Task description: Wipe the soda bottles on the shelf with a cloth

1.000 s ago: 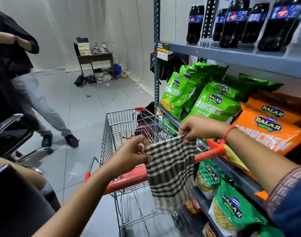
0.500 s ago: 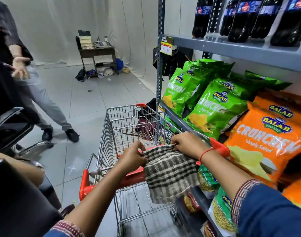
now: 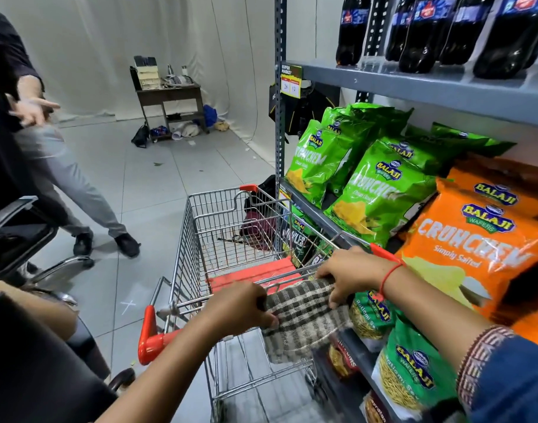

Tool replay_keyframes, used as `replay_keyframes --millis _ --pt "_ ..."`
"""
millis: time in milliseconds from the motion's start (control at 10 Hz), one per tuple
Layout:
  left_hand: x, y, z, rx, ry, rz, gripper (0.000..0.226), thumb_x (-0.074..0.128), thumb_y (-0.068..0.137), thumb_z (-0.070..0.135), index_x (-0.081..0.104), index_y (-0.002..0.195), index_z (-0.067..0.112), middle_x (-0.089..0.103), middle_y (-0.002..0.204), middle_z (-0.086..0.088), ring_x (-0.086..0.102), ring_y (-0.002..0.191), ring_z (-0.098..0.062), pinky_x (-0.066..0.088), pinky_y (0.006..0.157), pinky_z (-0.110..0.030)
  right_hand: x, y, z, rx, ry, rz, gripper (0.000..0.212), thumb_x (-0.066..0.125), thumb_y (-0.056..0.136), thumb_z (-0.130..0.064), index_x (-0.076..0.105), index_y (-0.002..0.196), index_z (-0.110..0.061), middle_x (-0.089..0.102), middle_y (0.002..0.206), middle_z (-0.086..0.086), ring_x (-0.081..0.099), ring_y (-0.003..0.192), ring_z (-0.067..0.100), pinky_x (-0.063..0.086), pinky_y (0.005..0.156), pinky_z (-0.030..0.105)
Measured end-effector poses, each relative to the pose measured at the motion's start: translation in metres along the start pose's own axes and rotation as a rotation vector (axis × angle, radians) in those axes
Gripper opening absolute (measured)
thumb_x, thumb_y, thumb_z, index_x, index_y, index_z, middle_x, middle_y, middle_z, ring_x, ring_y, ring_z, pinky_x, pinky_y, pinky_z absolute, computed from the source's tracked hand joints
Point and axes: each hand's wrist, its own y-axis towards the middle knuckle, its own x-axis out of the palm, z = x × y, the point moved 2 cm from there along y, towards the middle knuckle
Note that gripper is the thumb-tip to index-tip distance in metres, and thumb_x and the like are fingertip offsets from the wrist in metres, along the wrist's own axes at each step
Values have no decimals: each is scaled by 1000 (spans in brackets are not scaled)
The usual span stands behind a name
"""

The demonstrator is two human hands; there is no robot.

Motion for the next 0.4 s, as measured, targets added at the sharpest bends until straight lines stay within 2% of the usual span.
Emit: replay_keyframes --millis 100,200,300,400 --pt "3 7 4 -43 106 43 33 67 70 40 40 61 23 56 76 -2 50 68 -21 40 59 -30 9 1 -4 -8 -10 60 46 73 63 -48 61 97 -20 69 92 3 55 95 25 33 76 38" --pt "4 8 7 -36 137 41 33 66 70 38 38 59 23 53 76 0 45 66 -18 34 52 -26 8 1 -2 12 20 57 46 72 64 -48 60 102 -23 68 95 2 54 99 25 33 82 42" --pt "2 6 10 -53 107 -11 32 65 71 37 40 58 23 47 68 6 39 60 -13 27 48 -24 9 -2 -1 48 12 49 52 72 66 -47 57 112 -27 67 106 2 51 108 25 31 89 47" --pt "-7 2 13 -51 109 -68 21 63 74 37 53 68 20 50 66 8 42 58 -9 31 49 -23 11 -7 -6 62 35 65 54 70 70 -46 54 116 -24 65 113 5 51 112 28 30 95 53"
